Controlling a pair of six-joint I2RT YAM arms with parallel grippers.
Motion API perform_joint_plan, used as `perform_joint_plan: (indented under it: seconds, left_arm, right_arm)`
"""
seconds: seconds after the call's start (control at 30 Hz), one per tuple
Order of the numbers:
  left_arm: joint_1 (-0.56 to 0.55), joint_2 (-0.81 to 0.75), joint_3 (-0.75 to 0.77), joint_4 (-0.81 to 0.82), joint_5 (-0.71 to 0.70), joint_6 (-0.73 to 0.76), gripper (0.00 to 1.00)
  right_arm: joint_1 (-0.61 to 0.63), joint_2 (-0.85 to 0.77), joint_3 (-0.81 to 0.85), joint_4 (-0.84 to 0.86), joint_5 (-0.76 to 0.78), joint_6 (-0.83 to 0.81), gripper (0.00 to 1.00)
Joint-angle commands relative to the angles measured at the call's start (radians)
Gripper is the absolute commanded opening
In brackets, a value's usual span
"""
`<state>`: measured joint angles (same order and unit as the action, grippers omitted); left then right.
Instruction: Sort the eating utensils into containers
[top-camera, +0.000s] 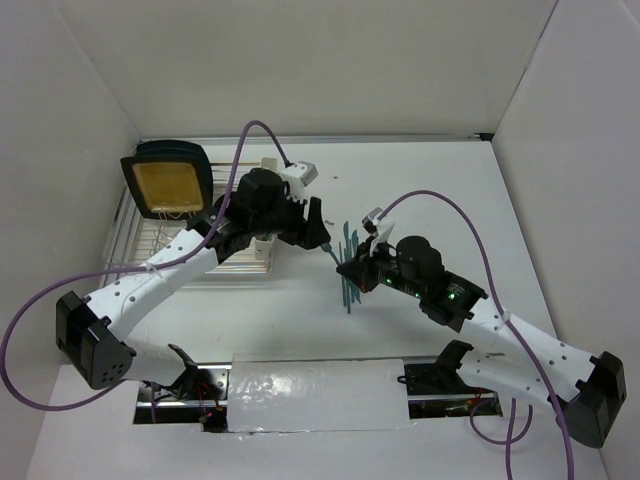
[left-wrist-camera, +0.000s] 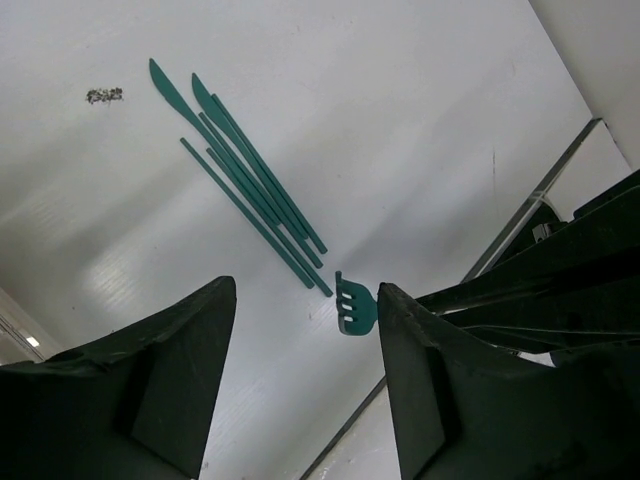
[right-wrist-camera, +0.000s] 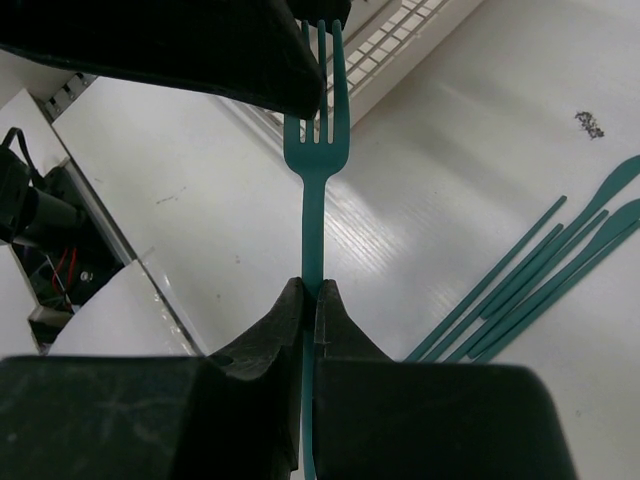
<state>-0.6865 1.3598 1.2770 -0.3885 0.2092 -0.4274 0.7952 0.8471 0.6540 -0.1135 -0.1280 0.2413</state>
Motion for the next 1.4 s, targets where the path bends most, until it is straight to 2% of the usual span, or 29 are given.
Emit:
perform_joint_plan:
  seconds: [0.0,0.07,0.13,0.2,0.27,0.37,0.43,0.47,0.5,0.6,0.63,0.67,0.7,0.73,0.8,0.83,0.97,1.0,1.07,1.13,1.27,1.33,1.37]
  left_arm:
    - [-0.018,0.024,0.051,0.014,0.01,-0.007,0.7]
    - [-0.024,0.025,0.056,0.008,-0.01,-0.001,0.68]
    - [-0.036,0.03,0.056,0.01,-0.011,0.001,0.57]
    - [-0.039,0.041,0.059,0.01,-0.011,0.004,0.55]
    - [-0.044,0.045,0.068,-0.001,-0.011,0.004,0.45]
    - [-0.045,0.056,0.085,-0.013,-0.013,0.016,0.38]
    - [-0.047,0.056,0.088,-0.018,-0.014,0.021,0.3]
    - [-0.047,0.056,0.096,-0.016,-0.017,0.025,0.2]
    - [-0.047,0.055,0.102,-0.016,-0.022,0.03,0.16]
    - [-0.045,0.058,0.134,-0.009,-0.045,0.061,0.0]
    - [-0.048,0.061,0.148,-0.009,-0.057,0.078,0.0]
    - [-0.05,0.062,0.185,-0.003,-0.071,0.134,0.0]
    - [-0.05,0.068,0.203,0.0,-0.095,0.169,0.0]
    - [-0.045,0.064,0.225,0.01,-0.097,0.22,0.0]
    - [-0.036,0.059,0.298,0.016,-0.117,0.436,0.0]
    - [-0.022,0.055,0.321,0.017,-0.114,0.437,0.0]
    - [0.048,0.024,0.426,0.016,-0.067,0.68,0.0]
    - [0.06,-0.008,0.426,0.06,-0.073,0.723,0.0]
    - [0.084,-0.043,0.421,0.097,-0.071,0.792,0.0]
    - [0.134,-0.099,0.394,0.143,0.019,0.822,0.0]
    - [0.246,-0.214,0.237,0.316,0.13,0.939,0.0]
    - [0.268,-0.22,0.235,0.284,0.145,0.923,0.0]
    - [0.327,-0.202,0.255,0.233,0.15,0.915,0.0]
  right_arm:
    - [0.009,-0.011,0.044,-0.008,0.007,-0.011,0.01]
    - [0.009,-0.005,0.056,-0.017,0.016,-0.013,0.01]
    - [0.009,0.001,0.067,-0.026,0.027,-0.013,0.01]
    - [0.012,0.007,0.076,-0.026,0.036,-0.014,0.01]
    - [0.012,0.013,0.087,-0.037,0.036,-0.013,0.01]
    - [0.009,0.015,0.108,-0.048,0.073,-0.011,0.01]
    - [0.009,0.02,0.117,-0.066,0.083,-0.013,0.04]
    - [0.007,0.027,0.13,-0.066,0.083,-0.013,0.07]
    - [0.009,0.032,0.13,-0.078,0.083,-0.013,0.12]
    - [0.01,0.056,0.179,-0.124,0.106,0.004,0.38]
    - [0.01,0.056,0.193,-0.143,0.12,0.007,0.49]
    - [0.009,0.058,0.208,-0.187,0.157,0.035,0.66]
    - [0.012,0.053,0.24,-0.211,0.18,0.047,0.76]
    - [0.01,0.044,0.255,-0.257,0.204,0.067,1.0]
    - [0.004,0.015,0.298,-0.316,0.258,0.101,1.0]
    - [0.004,0.003,0.309,-0.316,0.272,0.105,1.0]
    - [0.007,-0.085,0.319,-0.344,0.355,0.134,1.0]
    - [0.006,-0.114,0.306,-0.344,0.376,0.15,1.0]
    - [0.007,-0.129,0.293,-0.353,0.415,0.156,1.0]
    - [0.007,-0.129,0.282,-0.353,0.439,0.15,1.0]
    - [0.009,-0.065,0.292,-0.353,0.429,0.145,1.0]
    - [0.002,-0.019,0.292,-0.353,0.42,0.148,1.0]
    - [0.002,-0.008,0.292,-0.353,0.419,0.156,1.0]
